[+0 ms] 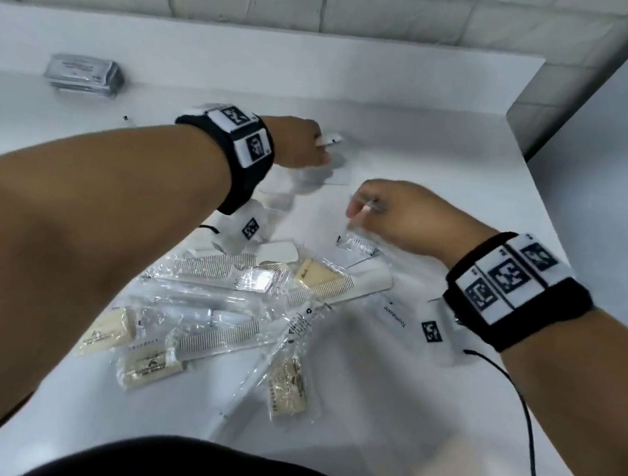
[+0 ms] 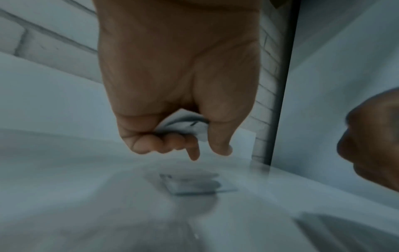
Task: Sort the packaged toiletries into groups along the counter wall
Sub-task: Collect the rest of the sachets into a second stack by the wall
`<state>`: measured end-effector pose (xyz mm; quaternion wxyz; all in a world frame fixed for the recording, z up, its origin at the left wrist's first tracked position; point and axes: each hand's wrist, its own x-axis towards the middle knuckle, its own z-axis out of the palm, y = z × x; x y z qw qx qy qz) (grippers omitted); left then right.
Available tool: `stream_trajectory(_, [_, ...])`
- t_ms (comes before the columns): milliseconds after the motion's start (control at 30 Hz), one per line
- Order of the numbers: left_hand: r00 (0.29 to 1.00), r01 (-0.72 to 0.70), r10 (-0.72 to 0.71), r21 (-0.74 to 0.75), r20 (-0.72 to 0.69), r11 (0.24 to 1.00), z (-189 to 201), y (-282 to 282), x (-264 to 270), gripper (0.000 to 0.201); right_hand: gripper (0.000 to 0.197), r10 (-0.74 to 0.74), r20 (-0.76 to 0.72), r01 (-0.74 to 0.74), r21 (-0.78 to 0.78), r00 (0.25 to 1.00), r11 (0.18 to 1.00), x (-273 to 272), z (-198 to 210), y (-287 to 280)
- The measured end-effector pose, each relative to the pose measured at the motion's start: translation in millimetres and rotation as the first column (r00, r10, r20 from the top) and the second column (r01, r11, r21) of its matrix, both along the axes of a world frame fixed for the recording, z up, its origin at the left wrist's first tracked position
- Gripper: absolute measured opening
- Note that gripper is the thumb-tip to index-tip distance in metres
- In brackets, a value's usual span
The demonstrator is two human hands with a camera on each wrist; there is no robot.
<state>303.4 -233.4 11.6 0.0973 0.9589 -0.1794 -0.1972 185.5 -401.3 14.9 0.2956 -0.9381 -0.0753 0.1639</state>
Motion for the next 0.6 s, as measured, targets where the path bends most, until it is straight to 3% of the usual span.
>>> stream_trajectory(100, [0.998, 0.045, -0.05, 0.102, 0.042, 0.994, -22, -15, 4, 0.07, 0.029, 0.158, -0.057, -0.166, -0.203, 0.986, 0.965, 1, -17, 16])
stream_trajectory(167, [0.996, 0.039, -0.047, 0.1, 0.082, 0.994, -32, -18, 7, 0.069, 0.037, 0.209, -0.041, -0.206, -0.43, 0.977, 0.879, 6, -22, 13])
stream_trajectory(233, [0.994, 0.035, -0.046, 0.114, 0.099, 0.993, -34, -18, 10, 0.059, 0.045, 0.197, -0.029, -0.182, -0.536, 0.98, 0.825, 12, -20, 6])
stream_trajectory(333, [0.994, 0.065, -0.081, 0.212, 0.068, 0.975, -30, -15, 9, 0.043, 0.057, 0.194, -0.068, -0.199, -0.559, 0.979, 0.805, 19, -16, 6])
stream_trajectory(433, [0.995, 0.063, -0.079, 0.242, 0.06, 0.968, -31, -10, 6, 0.048, 0.046, 0.291, -0.059, -0.273, -0.564, 0.955, 0.779, 22, -20, 22])
stream_trajectory(533, [0.994, 0.011, -0.029, 0.173, 0.102, 0.985, -30, -2, -1, 0.03, 0.033, 0.339, -0.102, -0.331, -0.59, 0.935, 0.736, 28, -26, 33])
stream_trajectory(600, [0.995, -0.023, 0.018, 0.047, 0.1, 0.999, -25, 4, -6, 0.021, 0.03, 0.346, -0.131, -0.352, -0.596, 0.929, 0.722, 30, -27, 35])
